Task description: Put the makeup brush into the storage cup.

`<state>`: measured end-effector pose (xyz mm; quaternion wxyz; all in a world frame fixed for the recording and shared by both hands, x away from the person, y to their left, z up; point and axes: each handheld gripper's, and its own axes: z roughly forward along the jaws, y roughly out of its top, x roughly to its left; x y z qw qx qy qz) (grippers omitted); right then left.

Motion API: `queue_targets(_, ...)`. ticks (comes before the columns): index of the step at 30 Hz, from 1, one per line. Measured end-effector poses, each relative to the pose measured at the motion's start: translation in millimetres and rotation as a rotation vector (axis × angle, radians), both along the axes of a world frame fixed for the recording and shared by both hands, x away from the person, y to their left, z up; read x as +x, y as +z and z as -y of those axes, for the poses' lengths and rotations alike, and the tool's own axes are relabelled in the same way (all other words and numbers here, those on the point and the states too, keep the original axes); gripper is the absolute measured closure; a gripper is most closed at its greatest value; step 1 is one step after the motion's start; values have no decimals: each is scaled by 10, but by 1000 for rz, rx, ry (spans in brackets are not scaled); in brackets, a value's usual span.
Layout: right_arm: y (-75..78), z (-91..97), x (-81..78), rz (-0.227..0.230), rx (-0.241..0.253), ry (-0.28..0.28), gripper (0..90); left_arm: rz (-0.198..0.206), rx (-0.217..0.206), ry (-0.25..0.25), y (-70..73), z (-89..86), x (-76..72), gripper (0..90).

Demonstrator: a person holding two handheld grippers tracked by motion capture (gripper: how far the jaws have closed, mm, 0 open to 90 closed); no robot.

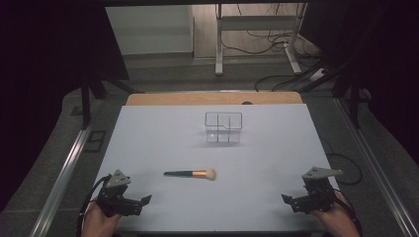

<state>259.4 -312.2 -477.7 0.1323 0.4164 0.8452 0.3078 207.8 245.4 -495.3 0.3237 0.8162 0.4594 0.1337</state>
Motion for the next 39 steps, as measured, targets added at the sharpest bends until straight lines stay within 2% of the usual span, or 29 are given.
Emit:
queue_targets(9,-6,-55,-14,-1,-3,36,0,4,-20,-16,8,12,3,0)
queue_targets(16,7,-36,-8,4,13,20,0,2,-23,-26,-2,15,1,0)
queue_targets(25,10,-42,-8,10,7,28,0,-1,-32,-23,-1,8,1,0)
queue_targets(28,13,-45,-5,17,5,26,0,-1,-47,-27,6,9,-1,1)
queue_targets(31,18,-52,-3,18,9,25,0,-3,-43,-26,14,19,-2,4)
queue_targets(33,15,-57,2,20,6,29,0,-2,-16,-33,34,50,-7,9)
queue_targets(34,13,-60,3,20,4,32,0,-2,-16,-33,34,50,-7,12)
queue_targets(35,13,-62,4,19,4,33,0,9,4,-31,50,69,-9,14)
queue_targets(39,19,-65,4,22,11,32,0,15,19,-22,63,83,-3,15)
